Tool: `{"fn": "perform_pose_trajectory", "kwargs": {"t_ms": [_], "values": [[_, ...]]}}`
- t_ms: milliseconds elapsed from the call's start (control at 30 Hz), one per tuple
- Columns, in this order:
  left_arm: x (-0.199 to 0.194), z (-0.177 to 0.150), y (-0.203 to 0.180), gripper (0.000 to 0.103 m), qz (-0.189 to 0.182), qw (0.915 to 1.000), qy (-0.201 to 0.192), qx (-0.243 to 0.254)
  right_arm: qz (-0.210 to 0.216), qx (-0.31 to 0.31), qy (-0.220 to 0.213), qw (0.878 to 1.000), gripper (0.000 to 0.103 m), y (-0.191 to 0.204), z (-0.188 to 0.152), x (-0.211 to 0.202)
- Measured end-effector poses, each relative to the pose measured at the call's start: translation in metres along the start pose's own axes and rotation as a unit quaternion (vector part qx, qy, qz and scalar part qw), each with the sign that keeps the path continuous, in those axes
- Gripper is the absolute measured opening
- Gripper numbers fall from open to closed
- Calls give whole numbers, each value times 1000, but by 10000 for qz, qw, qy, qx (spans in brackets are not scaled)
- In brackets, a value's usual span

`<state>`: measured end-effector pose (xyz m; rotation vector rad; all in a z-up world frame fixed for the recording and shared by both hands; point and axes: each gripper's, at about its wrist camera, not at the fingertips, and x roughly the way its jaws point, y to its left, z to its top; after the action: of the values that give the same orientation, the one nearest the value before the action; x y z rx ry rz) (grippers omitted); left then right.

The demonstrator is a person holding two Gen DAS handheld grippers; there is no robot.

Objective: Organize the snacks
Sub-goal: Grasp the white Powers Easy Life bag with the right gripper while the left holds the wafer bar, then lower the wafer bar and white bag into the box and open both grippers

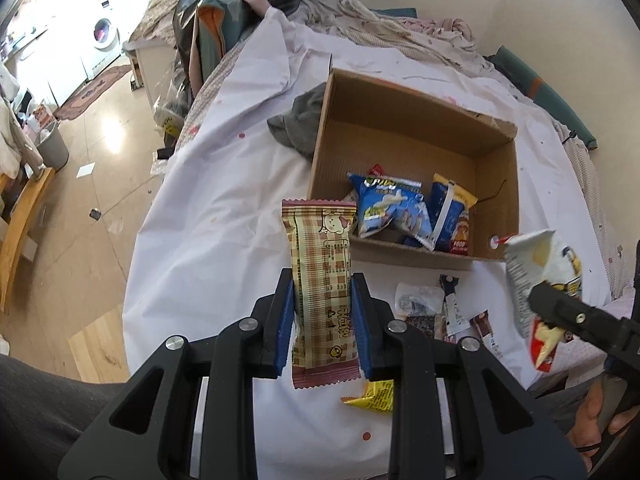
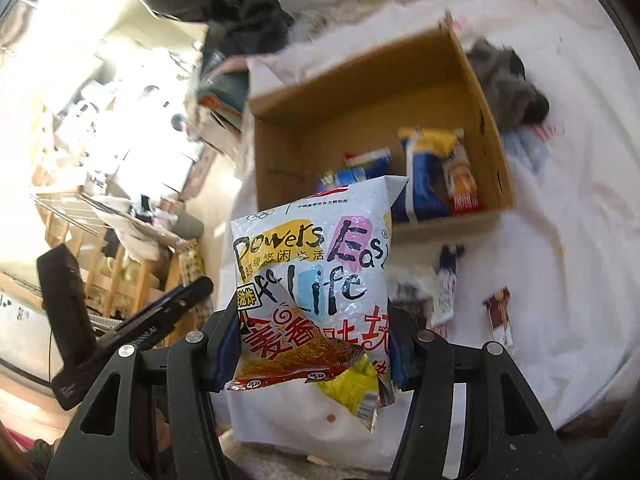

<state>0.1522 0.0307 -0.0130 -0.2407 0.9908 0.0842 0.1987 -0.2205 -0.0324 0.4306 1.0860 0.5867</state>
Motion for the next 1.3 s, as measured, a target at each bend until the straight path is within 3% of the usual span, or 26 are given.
{"fn": "perform_pose_trajectory", "kwargs": {"t_ms": [100, 300, 567, 933, 1300], "values": [[-5, 8, -1, 23, -23, 10000, -79, 30, 110, -74, -229, 9997, 60, 5, 2, -12], [-10, 24, -7, 23, -44, 9996, -205, 166, -62, -473, -789, 9957, 60, 20, 12, -29], [-11, 53, -25, 23, -68, 9973, -444, 575, -92, -557, -1092, 9924, 60, 20, 38, -32], [7, 84, -49, 23, -119, 9947, -530, 870, -257, -494, -1067, 9927, 60, 3, 73, -6], [63, 92, -51, 23, -486, 9943, -328, 885, -328, -184, -947, 9948, 60, -31, 91, 28]]}}
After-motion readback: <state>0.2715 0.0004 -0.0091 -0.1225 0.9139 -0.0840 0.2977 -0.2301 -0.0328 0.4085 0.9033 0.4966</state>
